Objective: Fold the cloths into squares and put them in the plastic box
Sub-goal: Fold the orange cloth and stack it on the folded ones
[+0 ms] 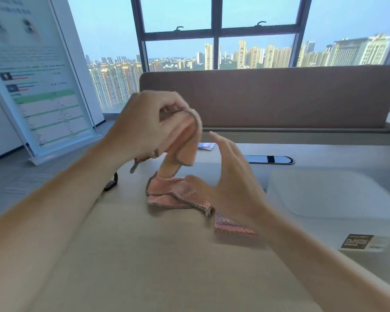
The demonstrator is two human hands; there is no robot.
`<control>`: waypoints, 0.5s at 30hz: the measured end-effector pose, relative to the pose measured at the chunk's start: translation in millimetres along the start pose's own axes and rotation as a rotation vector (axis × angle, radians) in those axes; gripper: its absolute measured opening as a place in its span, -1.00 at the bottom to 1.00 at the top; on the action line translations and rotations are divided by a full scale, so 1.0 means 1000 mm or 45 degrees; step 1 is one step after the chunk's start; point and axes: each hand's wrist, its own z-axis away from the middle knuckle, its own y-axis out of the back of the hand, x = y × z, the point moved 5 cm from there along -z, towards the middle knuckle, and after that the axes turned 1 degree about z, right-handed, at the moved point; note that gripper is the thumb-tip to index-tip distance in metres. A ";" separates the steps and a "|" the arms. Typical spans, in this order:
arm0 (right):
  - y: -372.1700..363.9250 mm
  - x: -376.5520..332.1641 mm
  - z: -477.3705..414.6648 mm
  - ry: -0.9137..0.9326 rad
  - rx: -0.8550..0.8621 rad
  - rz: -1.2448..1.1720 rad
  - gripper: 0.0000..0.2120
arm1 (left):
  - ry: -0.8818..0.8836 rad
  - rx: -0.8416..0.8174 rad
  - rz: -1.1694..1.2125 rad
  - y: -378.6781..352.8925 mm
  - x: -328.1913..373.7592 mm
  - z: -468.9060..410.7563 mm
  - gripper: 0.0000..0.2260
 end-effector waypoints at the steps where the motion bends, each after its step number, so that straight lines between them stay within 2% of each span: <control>1: 0.003 -0.011 -0.005 -0.026 -0.002 -0.079 -0.38 | -0.052 -0.014 0.003 0.008 0.018 -0.002 -0.91; 5: 0.021 -0.029 -0.002 -0.020 0.022 -0.108 -0.86 | -0.107 -0.068 0.003 0.019 0.048 0.005 -0.90; 6: 0.027 -0.024 0.003 -0.013 0.032 -0.065 -0.89 | -0.097 -0.102 0.006 0.019 0.048 0.009 -0.88; 8: 0.042 -0.010 0.014 -0.030 -0.012 -0.079 -0.80 | -0.034 -0.203 0.071 0.016 0.043 0.019 -0.86; 10: 0.058 0.002 0.027 -0.067 -0.151 -0.126 -0.82 | 0.081 -0.338 0.186 0.012 0.033 0.030 -0.88; 12: 0.076 0.012 0.033 -0.063 -0.262 -0.019 -0.84 | 0.178 -0.435 0.263 0.010 0.025 0.042 -0.93; 15: 0.110 0.015 0.036 -0.018 -0.301 0.160 -0.87 | 0.259 -0.432 0.328 0.017 0.021 0.055 -0.95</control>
